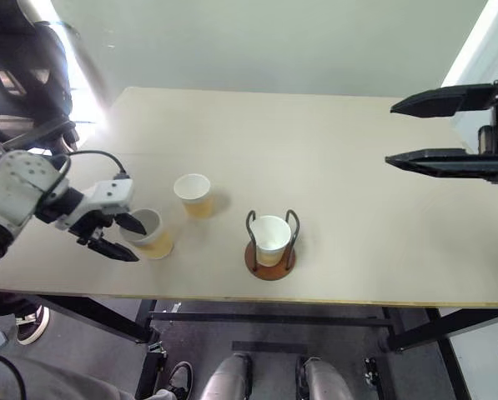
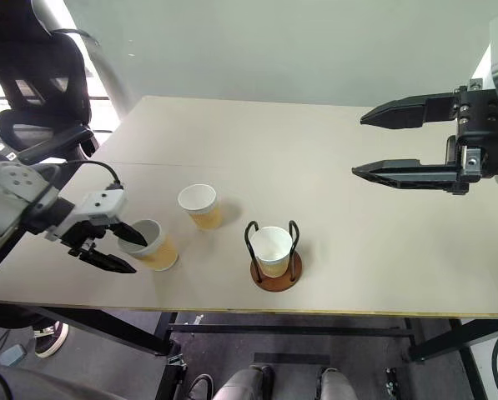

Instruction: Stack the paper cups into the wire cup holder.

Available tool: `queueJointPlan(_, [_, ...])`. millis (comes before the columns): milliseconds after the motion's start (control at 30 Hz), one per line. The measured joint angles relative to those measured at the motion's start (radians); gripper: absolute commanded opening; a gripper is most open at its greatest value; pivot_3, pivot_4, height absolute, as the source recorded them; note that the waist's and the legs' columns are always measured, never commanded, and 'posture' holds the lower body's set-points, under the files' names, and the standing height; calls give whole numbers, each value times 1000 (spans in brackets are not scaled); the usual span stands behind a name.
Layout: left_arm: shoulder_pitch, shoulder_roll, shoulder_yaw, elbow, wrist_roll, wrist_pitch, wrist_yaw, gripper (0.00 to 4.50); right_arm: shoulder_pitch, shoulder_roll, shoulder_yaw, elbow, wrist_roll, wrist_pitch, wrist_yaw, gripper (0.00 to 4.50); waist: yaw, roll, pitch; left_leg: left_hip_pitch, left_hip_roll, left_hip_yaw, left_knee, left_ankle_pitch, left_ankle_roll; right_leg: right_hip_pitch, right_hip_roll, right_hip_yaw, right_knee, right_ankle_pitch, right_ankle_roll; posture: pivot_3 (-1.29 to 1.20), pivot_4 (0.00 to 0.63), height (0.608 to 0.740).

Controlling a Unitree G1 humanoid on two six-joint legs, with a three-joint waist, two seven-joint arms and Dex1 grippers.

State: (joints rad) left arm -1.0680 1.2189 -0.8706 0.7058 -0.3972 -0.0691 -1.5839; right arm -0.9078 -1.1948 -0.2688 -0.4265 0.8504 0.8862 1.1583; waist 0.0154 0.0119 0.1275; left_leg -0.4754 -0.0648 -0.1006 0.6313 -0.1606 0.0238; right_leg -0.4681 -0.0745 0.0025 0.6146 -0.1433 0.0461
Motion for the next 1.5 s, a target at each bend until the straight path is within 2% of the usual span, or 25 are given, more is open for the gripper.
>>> queueJointPlan(167, [26,-46,16,57,29,-73,0,3412,0,-13,0,-12,19,1,-18,2752,0,0,0,0,0,0,0,0,1,0,0,0,-1,1,2,0,150,740])
queueJointPlan(200, [32,-56,19,66,37,-87,0,3230,0,-17,0,-12,20,1,-21,2779,0,0,0,-1,0,0,0,0,1,0,0,0,-1,1,2,0,150,740])
queueJointPlan(267, [43,-80,33,93,54,-118,0,2827,2,-26,0,-15,24,1,-25,2793,0,0,0,0,0,0,0,0,1,0,0,0,-1,1,2,0,150,740])
queueJointPlan(467, [48,-110,47,148,90,-163,0,722,41,-38,-1,-40,56,17,-38,2793,2,0,0,0,-1,0,1,3,3,1,0,0,0,2,4,0,150,740])
queueJointPlan(533, [46,-121,55,160,97,-171,0,123,67,-43,-3,-52,73,21,-38,2793,2,0,0,0,-2,0,1,4,4,1,0,0,-1,2,4,0,150,740])
queueJointPlan(567, [44,-124,56,162,101,-173,0,9,77,-43,-4,-57,83,23,-38,2793,2,0,0,0,-2,0,1,4,4,1,0,1,-1,2,4,0,150,740])
queueJointPlan(767, [32,-129,56,151,108,-169,0,9,105,-46,-36,-78,142,26,-41,2793,2,0,0,-1,-3,0,1,4,4,1,-1,1,-1,2,5,0,150,740])
queueJointPlan(867, [28,-102,49,69,67,-131,-1,9,112,-47,-41,-82,160,26,-48,2793,2,0,0,-1,-3,0,1,4,4,1,-1,1,-1,2,6,0,150,740])
queueJointPlan(1067, [-78,114,8,-255,-195,87,-2,9,152,-70,-84,-85,175,26,-59,2793,1,-1,0,-6,-3,-1,1,3,5,-2,-1,1,-5,2,7,0,150,740])
queueJointPlan(1167, [-163,181,17,-367,-332,185,-2,9,196,-75,-128,-97,187,29,-63,2793,3,-1,0,-7,-4,-2,1,2,5,-1,-1,1,-5,0,10,0,150,740])
queueJointPlan(1233, [-256,145,40,-406,-432,238,-2,9,227,-80,-164,-110,193,32,-65,2793,13,-1,0,-8,-5,-5,1,3,4,-1,-1,1,-4,0,10,0,150,740])
queueJointPlan(1333, [-359,37,79,-440,-553,267,-2,9,249,-90,-201,-120,205,33,-68,2793,18,1,-1,-8,-7,-4,1,3,5,1,-3,2,-5,0,10,0,150,740])
queueJointPlan(1400, [-391,-44,61,-435,-584,256,-2,9,271,-100,-247,-116,215,45,-68,2793,17,2,0,-7,-7,-2,1,4,6,1,-4,2,-4,-3,15,0,150,740])
queueJointPlan(1500, [-420,-175,-42,-402,-581,193,-2,9,331,-125,-368,-95,221,87,-57,2793,16,2,0,-6,-7,-1,3,4,7,3,-5,1,-4,-4,21,0,150,740])
